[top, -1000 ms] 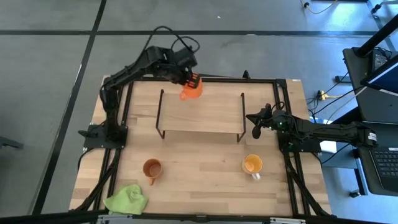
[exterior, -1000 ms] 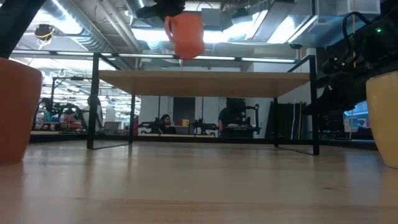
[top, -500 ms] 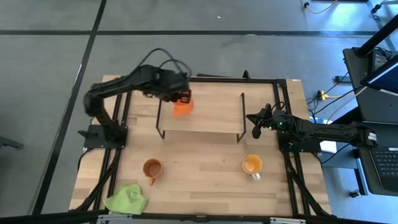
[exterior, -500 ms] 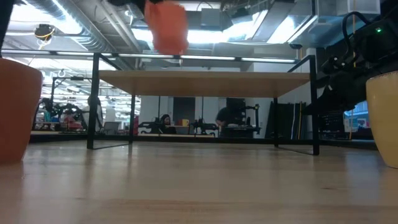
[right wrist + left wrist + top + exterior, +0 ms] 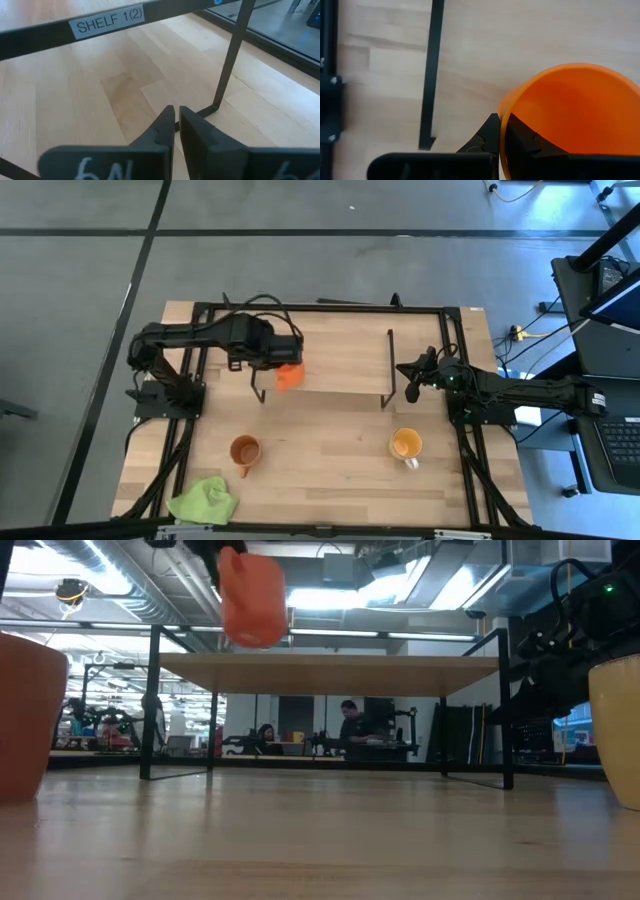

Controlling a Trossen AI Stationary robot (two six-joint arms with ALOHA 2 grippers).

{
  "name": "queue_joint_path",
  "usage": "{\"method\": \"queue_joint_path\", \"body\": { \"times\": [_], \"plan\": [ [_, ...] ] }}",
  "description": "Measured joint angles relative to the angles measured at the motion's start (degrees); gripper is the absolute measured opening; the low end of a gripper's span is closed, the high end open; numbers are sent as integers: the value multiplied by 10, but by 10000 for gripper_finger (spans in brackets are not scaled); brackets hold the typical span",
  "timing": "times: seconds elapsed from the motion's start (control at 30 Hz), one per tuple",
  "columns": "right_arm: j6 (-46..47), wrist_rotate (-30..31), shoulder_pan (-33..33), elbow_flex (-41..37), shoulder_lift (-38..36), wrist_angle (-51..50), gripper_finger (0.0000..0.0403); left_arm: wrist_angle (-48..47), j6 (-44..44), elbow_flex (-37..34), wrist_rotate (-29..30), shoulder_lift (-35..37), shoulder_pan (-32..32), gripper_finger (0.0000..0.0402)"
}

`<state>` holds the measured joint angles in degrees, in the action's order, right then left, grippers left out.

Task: Stack small to large cups/mugs on shelf
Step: Put the orange cup on the shelf

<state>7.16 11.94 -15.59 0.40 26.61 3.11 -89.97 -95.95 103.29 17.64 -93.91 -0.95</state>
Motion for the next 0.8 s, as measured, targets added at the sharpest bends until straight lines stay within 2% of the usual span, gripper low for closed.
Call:
{"method": "queue_joint_path", "body": {
  "times": [0.1, 0.17, 0.8],
  "plan": [
    [1, 0, 0, 0, 0, 0, 29, 0, -7, 16, 47, 1, -1, 6],
    [0, 0, 0, 0, 0, 0, 29, 0, -2, 17, 54, 1, -8, 6],
    [1, 0, 0, 0, 0, 0, 29, 0, 80, -45, 5, 1, -75, 3]
  ]
}}
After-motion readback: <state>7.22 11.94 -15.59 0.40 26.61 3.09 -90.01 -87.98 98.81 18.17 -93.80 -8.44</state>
